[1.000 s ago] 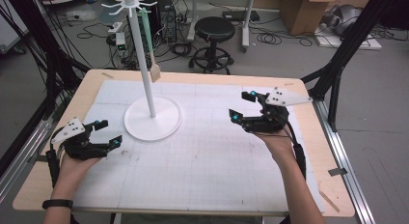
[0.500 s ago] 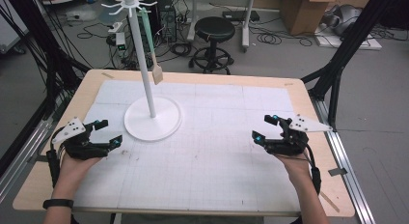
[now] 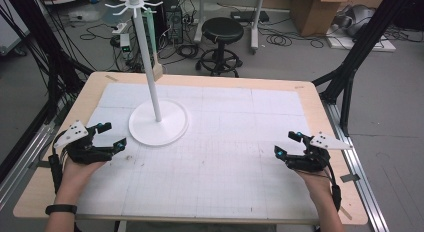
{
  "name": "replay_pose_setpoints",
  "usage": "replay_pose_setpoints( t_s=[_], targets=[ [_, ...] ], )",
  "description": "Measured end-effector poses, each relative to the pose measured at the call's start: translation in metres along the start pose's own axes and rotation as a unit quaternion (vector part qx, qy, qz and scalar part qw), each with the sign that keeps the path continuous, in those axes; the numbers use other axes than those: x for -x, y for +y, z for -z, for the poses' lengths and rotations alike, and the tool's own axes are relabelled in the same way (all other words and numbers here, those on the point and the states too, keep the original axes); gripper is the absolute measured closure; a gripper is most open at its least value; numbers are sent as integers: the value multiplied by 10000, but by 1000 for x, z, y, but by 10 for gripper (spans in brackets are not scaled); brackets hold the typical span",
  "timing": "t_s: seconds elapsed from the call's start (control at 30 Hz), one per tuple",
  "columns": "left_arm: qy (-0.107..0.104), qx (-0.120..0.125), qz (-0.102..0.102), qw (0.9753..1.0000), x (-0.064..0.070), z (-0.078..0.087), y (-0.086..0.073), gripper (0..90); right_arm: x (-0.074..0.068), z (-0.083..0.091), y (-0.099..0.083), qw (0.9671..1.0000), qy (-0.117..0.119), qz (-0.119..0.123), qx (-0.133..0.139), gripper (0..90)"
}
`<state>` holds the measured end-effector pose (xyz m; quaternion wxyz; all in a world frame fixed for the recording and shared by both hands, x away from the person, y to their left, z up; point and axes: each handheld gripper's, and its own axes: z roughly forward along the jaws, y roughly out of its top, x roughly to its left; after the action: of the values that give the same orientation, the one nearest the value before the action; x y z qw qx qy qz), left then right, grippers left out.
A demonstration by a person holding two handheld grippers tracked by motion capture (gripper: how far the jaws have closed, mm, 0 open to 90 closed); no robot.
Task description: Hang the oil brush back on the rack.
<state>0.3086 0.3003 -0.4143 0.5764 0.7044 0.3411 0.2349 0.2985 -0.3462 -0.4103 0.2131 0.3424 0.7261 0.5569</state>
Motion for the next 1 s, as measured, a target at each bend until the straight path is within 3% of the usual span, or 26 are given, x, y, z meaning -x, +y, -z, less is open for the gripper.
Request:
replay_pose_setpoints(
  t_s=[0.3,0.63,1.0],
  targets=[
    [55,-3,-24,10000,1,-4,1,136,13,9,-13,9992,-376,-98,-26,158],
    [90,-10,-16,10000,0,-4,1,136,15,7,-18,9986,-460,-202,-178,153],
    [60,-46,-74,9999,2,-7,0,137,15,8,-18,9982,-535,-229,-155,153]
  ],
)
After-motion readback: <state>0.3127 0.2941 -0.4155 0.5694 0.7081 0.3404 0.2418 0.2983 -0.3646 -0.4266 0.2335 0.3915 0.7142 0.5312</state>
